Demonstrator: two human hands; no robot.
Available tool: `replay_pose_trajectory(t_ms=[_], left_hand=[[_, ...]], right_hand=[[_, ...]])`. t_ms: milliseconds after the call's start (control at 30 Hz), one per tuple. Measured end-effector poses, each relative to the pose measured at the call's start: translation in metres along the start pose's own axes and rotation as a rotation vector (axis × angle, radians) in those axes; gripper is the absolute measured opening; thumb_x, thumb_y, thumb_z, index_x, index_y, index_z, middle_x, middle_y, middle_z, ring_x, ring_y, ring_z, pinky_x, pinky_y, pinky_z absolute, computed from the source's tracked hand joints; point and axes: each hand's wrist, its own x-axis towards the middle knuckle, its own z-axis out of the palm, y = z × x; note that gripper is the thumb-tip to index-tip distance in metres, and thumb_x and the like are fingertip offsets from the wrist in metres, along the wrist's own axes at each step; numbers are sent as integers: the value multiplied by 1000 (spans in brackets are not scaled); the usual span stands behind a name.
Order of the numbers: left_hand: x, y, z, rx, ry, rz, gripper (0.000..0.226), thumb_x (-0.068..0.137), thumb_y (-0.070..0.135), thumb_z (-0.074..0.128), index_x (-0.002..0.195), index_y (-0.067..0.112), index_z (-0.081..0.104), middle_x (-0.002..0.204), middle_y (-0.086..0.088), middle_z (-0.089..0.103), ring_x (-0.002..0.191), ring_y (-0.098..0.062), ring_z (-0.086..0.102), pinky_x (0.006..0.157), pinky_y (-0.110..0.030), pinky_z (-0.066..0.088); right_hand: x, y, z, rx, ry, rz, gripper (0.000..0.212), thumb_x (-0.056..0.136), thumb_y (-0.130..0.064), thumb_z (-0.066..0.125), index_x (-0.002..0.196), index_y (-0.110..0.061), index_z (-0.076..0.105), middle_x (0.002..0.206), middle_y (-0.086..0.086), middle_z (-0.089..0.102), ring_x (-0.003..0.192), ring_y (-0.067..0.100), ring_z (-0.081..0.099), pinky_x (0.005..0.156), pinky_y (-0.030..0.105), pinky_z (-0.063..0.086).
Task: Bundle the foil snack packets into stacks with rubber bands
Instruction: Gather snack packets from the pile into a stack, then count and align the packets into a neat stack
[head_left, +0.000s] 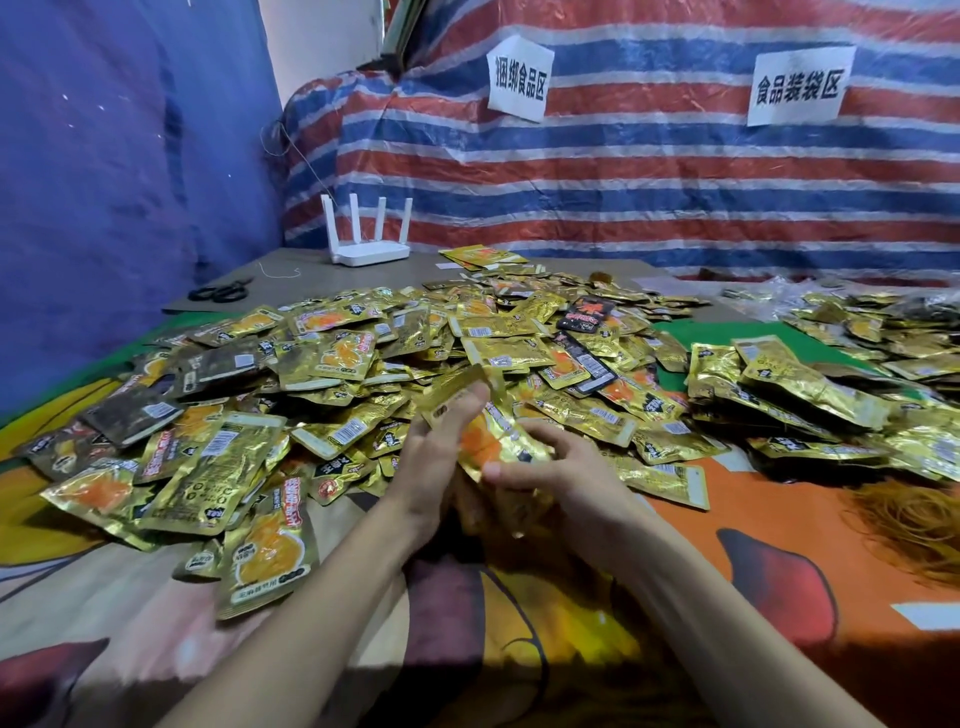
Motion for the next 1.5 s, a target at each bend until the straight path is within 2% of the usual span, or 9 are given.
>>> replay_pose_trajectory(t_ms=[133, 333, 400, 600, 733, 933, 1067, 1233, 1500], left_hand=[[1, 5, -2, -199, -285, -45, 101, 51, 43, 95, 140, 19, 54, 121, -23, 67, 108, -37, 65, 92, -50, 55], [5, 4, -2, -320, -1, 100, 27, 81, 40, 77, 102, 24, 73, 98, -12, 66, 76, -28, 66, 68, -40, 57], [7, 5, -6, -353, 52, 136, 28, 81, 51, 69, 94, 27, 75, 103, -12, 68, 78, -26, 66, 72, -40, 54], [3, -1, 0, -225, -40, 232, 47, 84, 54, 66, 121, 26, 63, 107, -16, 68, 80, -27, 67, 75, -42, 56], [5, 3, -5, -338, 88, 179, 58, 83, 56, 64, 123, 14, 64, 102, -17, 64, 75, -29, 65, 70, -42, 57], [7, -3, -7, -105, 9, 60, 84, 71, 84, 59, 132, 26, 60, 123, -13, 71, 110, -33, 69, 92, -54, 55], [7, -16, 4, 99, 55, 5, 63, 72, 57, 80, 120, 19, 67, 115, -11, 73, 100, -24, 73, 92, -44, 55], [4, -18, 20, 302, -124, 79, 60, 76, 38, 70, 130, 16, 57, 119, -8, 70, 96, -22, 74, 73, -31, 60], [-16, -1, 57, 544, -426, 194, 25, 81, 35, 68, 104, 27, 74, 105, 4, 76, 94, -13, 72, 78, -26, 57]], right_hand=[[-4, 5, 11, -2, -139, 35, 24, 66, -6, 80, 87, -17, 79, 89, 7, 76, 79, 23, 73, 64, 31, 58], [-2, 6, 32, 169, -14, 110, 22, 71, -3, 79, 92, -2, 74, 84, 13, 73, 70, 25, 71, 61, 31, 58], [-2, 10, 41, 273, 75, 129, 26, 71, -12, 80, 96, -6, 75, 88, 11, 73, 76, 25, 69, 66, 33, 56], [8, 13, 60, 591, 272, 128, 37, 86, -12, 57, 119, -6, 71, 121, 17, 71, 112, 38, 68, 106, 50, 49], [-1, 7, 54, 489, 121, 236, 27, 88, -11, 56, 111, -8, 70, 111, 14, 72, 89, 31, 66, 84, 38, 52], [-14, -5, 18, 112, 134, 204, 5, 90, -4, 65, 93, -7, 64, 76, 5, 64, 50, 12, 59, 47, 26, 43], [-21, -16, -10, 169, 255, 139, 15, 90, -1, 67, 105, -1, 63, 93, 12, 68, 56, 18, 69, 44, 27, 51], [-20, -27, -48, 187, 442, 48, 18, 91, -2, 67, 108, 3, 64, 101, 19, 70, 83, 30, 74, 58, 37, 60], [-14, -102, -159, -110, 862, -156, 21, 93, -2, 63, 113, 5, 64, 87, 11, 65, 61, 15, 71, 52, 29, 58]])
